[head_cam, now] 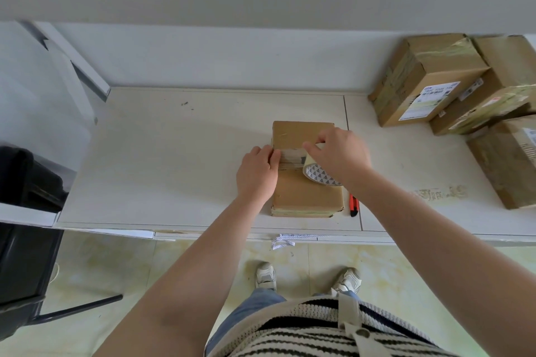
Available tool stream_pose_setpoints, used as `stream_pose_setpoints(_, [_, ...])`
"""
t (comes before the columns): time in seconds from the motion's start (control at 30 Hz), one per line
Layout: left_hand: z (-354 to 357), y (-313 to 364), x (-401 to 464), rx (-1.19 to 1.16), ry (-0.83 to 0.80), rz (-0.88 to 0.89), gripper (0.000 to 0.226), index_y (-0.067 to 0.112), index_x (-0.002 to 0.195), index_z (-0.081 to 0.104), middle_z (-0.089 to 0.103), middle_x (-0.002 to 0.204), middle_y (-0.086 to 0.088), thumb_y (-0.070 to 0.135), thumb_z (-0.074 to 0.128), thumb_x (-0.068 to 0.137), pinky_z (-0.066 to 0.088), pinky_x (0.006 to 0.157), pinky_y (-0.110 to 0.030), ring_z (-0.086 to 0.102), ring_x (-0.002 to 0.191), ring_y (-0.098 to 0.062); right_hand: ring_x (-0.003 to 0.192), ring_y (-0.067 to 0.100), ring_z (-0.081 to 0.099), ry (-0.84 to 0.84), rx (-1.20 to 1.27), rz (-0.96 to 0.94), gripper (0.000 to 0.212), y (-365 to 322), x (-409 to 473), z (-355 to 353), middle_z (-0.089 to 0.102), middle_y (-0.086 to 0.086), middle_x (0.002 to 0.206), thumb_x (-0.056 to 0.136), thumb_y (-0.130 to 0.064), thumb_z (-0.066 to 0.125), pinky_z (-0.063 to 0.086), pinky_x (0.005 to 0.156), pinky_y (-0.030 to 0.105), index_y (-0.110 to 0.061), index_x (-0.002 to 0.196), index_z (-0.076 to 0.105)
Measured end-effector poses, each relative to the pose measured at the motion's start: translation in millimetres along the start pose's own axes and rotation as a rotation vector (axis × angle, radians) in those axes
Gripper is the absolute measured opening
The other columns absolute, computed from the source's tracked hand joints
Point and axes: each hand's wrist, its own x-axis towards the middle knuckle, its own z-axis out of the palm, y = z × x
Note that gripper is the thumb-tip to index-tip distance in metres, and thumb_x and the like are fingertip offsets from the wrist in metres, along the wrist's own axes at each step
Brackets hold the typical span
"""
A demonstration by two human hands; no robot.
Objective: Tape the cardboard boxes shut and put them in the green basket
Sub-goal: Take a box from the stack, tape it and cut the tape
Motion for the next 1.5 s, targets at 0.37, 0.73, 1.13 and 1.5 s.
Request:
stream_pose_setpoints(0.37, [0.7,0.7,2.3,0.158,-0.037,0.007,0.04,0.016,0.081,0.053,0.042,0.077,0.002,0.035,0.028,0.106,0.03,0.075,-0.035,0.054,0.085,-0.029,0.075,0.024,0.058,-0.011,-0.045,-0.005,0.038,-4.3,0.9,0.1,0.063,0.003,0.076,0.094,-0.046,0.05,0.043,0.058,0.028,-0.011,0.088,0.067])
stream_pose_setpoints(0.73, [3.0,-0.5,-9.3,0.091,0.016,-0.041,0.04,0.024,0.065,0.031,0.041,0.06,0.005,0.032,0.032,0.105,0.027,0.079,-0.036,0.048,0.066,-0.024,0.058,0.019,0.048,0.027,-0.021,0.018,0.038,-0.5,1.0,4.2,0.05,0.0,0.059,0.093,-0.041,0.051,0.029,0.046,0.023,-0.009,0.076,0.062])
stream_pose_setpoints(1.13, [3.9,6.9,-5.7,0.038,-0.107,-0.193,0.046,0.023,0.066,0.033,0.047,0.062,0.005,0.049,0.026,0.104,0.031,0.064,-0.035,0.049,0.064,-0.024,0.058,0.016,0.051,-0.061,0.03,-0.047,0.055,1.9,3.9,-3.4,0.054,-0.002,0.061,0.087,-0.065,0.05,0.032,0.048,0.024,-0.013,0.072,0.061])
stream_pose_setpoints(1.5, [3.5,8.4,-6.2,0.191,-0.077,-0.135,0.046,0.022,0.067,0.032,0.049,0.057,0.003,0.045,0.02,0.105,0.028,0.073,-0.035,0.05,0.064,-0.023,0.061,0.012,0.05,-0.144,-0.096,-0.032,0.05,83.2,16.9,-16.9,0.053,-0.006,0.064,0.078,-0.065,0.064,0.028,0.05,0.025,-0.019,0.061,0.055])
